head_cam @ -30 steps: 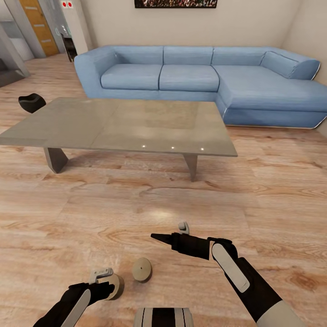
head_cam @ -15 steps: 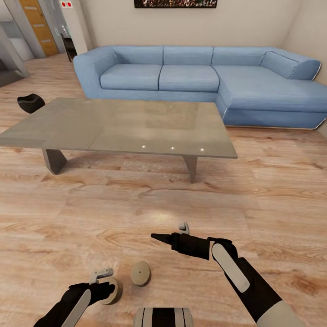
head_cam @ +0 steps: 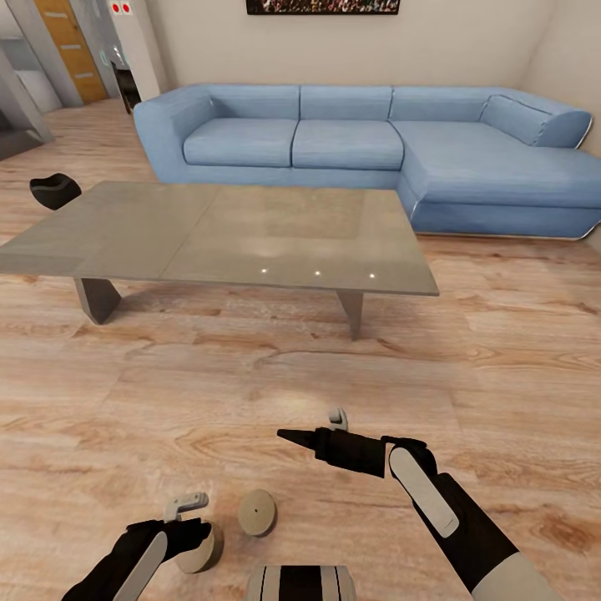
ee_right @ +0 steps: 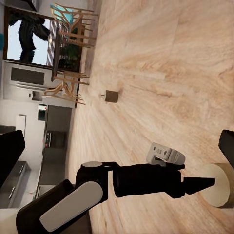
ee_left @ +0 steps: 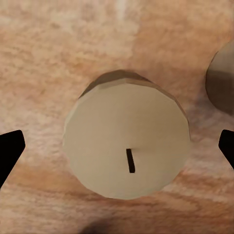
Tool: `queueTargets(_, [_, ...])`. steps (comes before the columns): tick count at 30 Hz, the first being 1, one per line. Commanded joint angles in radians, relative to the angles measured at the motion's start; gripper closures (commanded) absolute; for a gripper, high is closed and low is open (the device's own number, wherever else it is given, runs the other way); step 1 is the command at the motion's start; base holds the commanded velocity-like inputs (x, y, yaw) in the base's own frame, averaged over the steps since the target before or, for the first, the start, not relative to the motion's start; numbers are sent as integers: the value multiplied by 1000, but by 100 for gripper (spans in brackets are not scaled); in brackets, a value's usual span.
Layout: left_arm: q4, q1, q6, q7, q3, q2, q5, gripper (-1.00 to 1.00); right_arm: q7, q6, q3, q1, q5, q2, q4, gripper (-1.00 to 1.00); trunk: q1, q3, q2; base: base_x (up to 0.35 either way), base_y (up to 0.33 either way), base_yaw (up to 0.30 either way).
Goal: Place each of the two pumpkins and all three candles from the living room inside a cabinet in the living room (use any cabinet), then make sure every cabinet is closed, and position the cauldron so it is next to a table in the living room.
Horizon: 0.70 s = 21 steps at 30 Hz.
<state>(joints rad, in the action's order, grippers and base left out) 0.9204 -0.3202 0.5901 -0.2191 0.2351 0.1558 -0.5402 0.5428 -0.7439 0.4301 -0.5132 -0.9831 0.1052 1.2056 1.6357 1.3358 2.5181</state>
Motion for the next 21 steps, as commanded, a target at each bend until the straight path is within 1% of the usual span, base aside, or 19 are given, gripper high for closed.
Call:
queueTargets(1, [2, 0, 2, -9, 4, 2, -11, -100, 0, -3, 1, -1, -3, 1, 0, -100, 0, 1, 0, 8, 0, 0])
queueTargets(8, [2, 0, 2, -10, 3, 2, -11, -100, 0, -3, 1, -1, -3, 1, 0, -100, 0, 1, 0, 1, 0, 0])
queueTargets(12, [2, 0, 1, -9, 3, 2, -11, -100, 0, -3, 1, -1, -3, 1, 0, -100, 2, 16, 1, 0, 0, 0])
queueTargets(16, [2, 0, 1, -9, 3, 2, -11, -100, 0, -3, 1, -1, -3, 1, 0, -100, 2, 16, 1, 0, 0, 0])
queueTargets(21, [2, 0, 0, -9, 3, 2, -11, -100, 0, -3, 1, -1, -3, 1, 0, -100, 4, 36, 2, 0, 0, 0])
